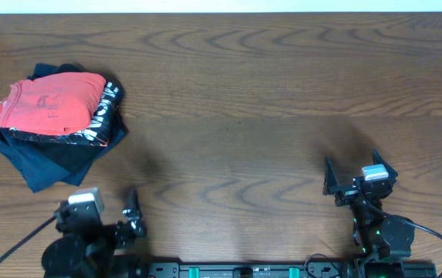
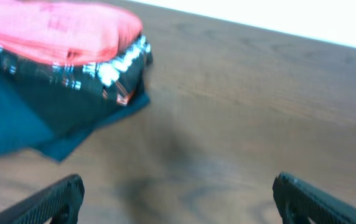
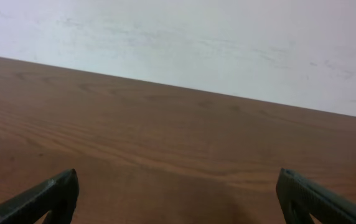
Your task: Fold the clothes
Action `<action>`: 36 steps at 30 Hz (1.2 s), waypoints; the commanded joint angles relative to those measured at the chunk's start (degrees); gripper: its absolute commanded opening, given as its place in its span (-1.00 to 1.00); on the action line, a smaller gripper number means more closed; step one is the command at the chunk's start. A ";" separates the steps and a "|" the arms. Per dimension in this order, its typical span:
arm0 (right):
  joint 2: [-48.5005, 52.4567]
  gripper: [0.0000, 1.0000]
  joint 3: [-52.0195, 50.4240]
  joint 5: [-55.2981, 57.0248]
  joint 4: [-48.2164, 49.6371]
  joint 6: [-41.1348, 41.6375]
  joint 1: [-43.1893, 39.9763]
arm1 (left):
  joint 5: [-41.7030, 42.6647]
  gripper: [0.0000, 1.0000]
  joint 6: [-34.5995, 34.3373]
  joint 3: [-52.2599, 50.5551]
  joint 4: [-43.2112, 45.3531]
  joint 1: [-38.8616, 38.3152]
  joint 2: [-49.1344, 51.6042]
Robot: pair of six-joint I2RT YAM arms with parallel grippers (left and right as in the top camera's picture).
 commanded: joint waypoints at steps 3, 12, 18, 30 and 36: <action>-0.17 0.99 -0.07 -0.44 -0.22 -0.79 0.26 | -0.63 0.96 0.46 -10.84 9.75 0.13 -0.24; -0.17 0.99 -0.07 -0.44 -0.22 -0.79 0.26 | -0.04 0.96 0.48 -27.58 29.49 0.13 -6.99; -0.17 0.99 -0.07 -0.44 -0.22 -0.79 0.26 | 0.85 0.96 1.51 -35.93 44.15 0.02 -8.66; -0.17 0.99 -0.07 -0.44 -0.22 -0.79 0.26 | 0.83 0.96 4.33 -40.68 51.54 -1.20 -8.66; -0.17 0.98 -0.07 -0.44 -0.22 -0.79 0.26 | 0.83 0.96 4.33 -40.68 51.54 -1.60 -8.66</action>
